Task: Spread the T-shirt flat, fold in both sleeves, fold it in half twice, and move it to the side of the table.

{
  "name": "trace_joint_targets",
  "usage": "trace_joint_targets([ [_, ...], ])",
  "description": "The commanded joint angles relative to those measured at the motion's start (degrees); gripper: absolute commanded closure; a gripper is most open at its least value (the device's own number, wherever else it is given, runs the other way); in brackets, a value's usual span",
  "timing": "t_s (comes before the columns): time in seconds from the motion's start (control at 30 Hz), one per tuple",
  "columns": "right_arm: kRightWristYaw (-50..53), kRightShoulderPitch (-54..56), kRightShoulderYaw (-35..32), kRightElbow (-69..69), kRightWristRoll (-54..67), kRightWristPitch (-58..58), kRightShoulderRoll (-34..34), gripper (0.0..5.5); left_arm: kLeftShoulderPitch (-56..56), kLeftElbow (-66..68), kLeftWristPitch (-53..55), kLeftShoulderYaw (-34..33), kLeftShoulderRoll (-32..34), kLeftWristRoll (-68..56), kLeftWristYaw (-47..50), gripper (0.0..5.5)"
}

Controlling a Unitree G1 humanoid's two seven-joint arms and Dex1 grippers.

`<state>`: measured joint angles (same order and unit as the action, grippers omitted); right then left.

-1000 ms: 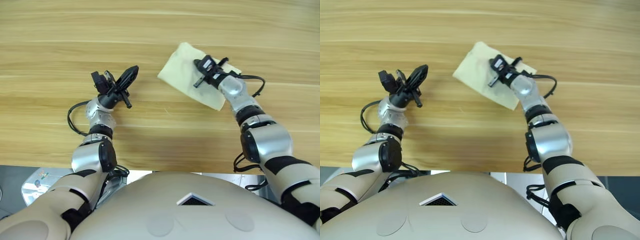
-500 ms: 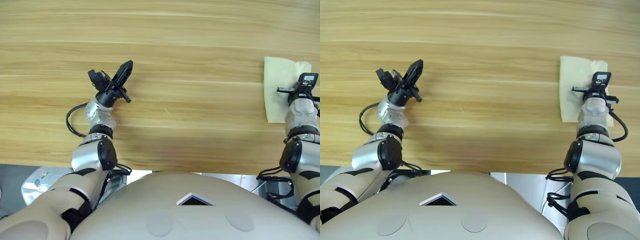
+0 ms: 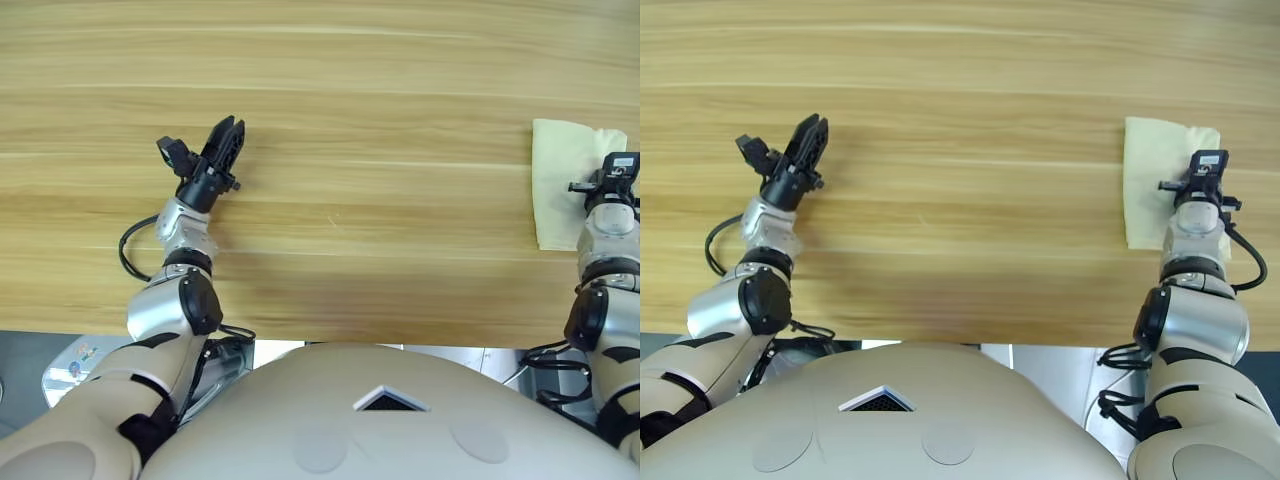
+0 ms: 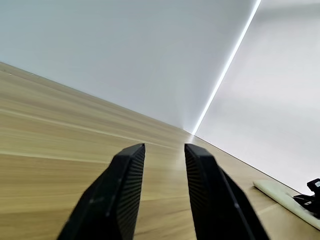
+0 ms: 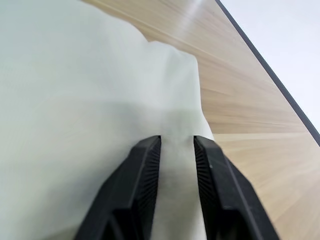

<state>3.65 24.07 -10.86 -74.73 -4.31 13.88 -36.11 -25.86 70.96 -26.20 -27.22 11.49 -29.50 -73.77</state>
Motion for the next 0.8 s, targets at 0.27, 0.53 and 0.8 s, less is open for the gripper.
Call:
trace_joint_targets([
  [0.27,1.51,5.82,2.75,0.62,-3.48,2.56,-2.42,3.14,0.5,1.17,-2.57,-0.92,-1.37,1.49,2.58,2.48],
  [0.53,0.78,6.15,6.8,12.37,-6.53,9.11,-1.28,3.14,0.19,1.9,-4.51,-1.06,-2.11,2.27,6.42,2.48],
  [0.8,-25.4,-0.16,15.29,28.73,2.38,26.24,10.91,3.14,-0.35,3.19,-4.35,-1.28,-2.12,3.96,12.62,2.48],
])
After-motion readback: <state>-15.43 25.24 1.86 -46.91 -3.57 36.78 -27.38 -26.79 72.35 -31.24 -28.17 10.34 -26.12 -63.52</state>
